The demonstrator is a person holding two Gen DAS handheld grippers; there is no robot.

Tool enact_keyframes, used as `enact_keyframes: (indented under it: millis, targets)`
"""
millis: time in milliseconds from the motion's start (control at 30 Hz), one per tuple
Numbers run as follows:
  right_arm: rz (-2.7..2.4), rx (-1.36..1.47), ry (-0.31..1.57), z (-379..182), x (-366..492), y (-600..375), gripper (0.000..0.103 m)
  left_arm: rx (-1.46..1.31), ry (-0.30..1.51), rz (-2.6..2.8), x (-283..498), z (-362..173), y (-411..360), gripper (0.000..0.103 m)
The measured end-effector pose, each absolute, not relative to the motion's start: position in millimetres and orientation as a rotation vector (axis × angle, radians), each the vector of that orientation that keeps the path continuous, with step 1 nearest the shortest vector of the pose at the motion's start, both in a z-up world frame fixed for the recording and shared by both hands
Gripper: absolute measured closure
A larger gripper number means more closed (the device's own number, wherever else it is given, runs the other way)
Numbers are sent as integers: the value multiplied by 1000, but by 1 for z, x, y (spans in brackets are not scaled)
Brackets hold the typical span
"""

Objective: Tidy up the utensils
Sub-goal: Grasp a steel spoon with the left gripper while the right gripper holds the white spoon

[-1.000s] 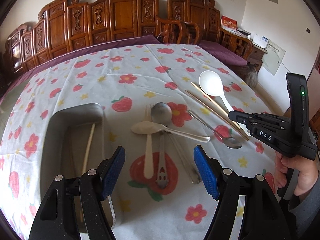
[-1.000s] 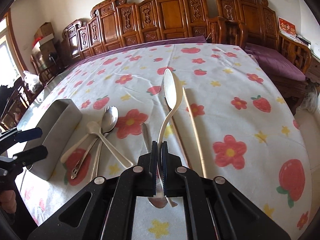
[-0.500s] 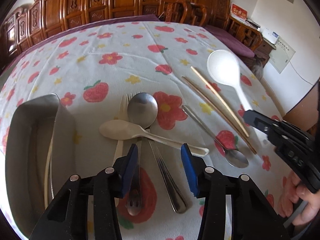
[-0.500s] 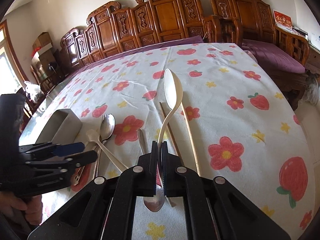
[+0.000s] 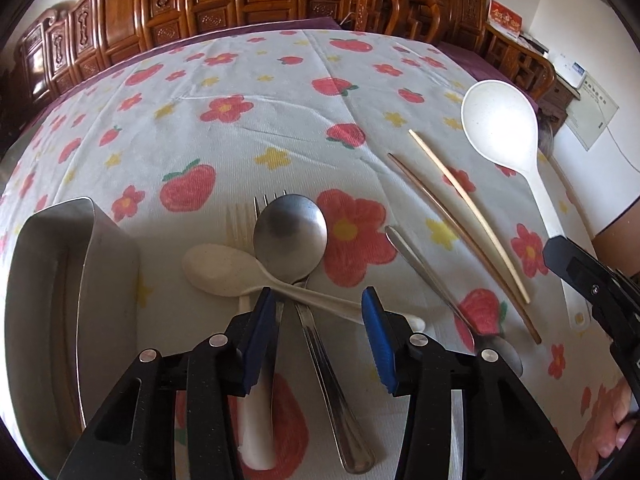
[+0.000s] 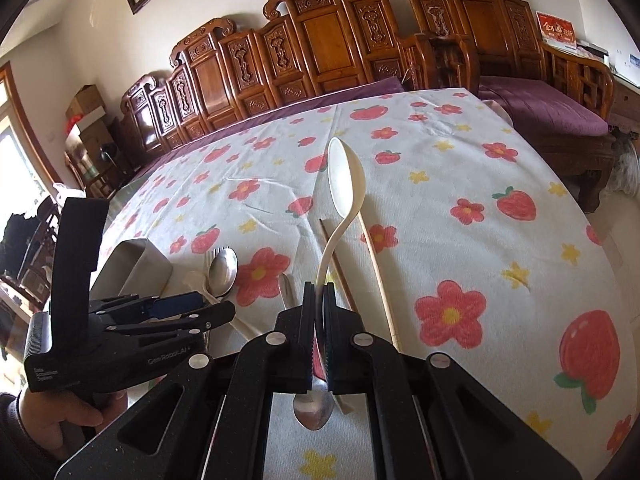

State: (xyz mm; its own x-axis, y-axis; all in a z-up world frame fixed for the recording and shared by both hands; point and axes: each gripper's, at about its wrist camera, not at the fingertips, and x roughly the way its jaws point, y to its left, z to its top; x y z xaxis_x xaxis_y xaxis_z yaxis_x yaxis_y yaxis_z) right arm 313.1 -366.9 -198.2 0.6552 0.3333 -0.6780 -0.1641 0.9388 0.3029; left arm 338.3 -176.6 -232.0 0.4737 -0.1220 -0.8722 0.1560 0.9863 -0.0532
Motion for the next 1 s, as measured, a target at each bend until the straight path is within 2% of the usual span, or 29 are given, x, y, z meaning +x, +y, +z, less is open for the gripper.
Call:
enact_keyframes:
  millis: [200, 333, 433, 667, 1000]
  targets:
    - [289, 228, 805, -196, 313, -367, 98, 21, 1072, -148, 344, -236, -174, 64]
    - [289, 226, 805, -197, 313, -367, 98, 12, 1064, -149, 343, -234, -171, 79]
    - [290, 225, 804, -197, 314, -367, 98, 25, 1063, -138, 344, -233, -169, 97]
    - [291, 218, 805, -196, 314, -364, 98, 21, 1075, -168, 340, -231, -167, 98]
    - [304, 201, 804, -196, 313, -358, 98, 83, 998, -206, 315, -204, -159, 98]
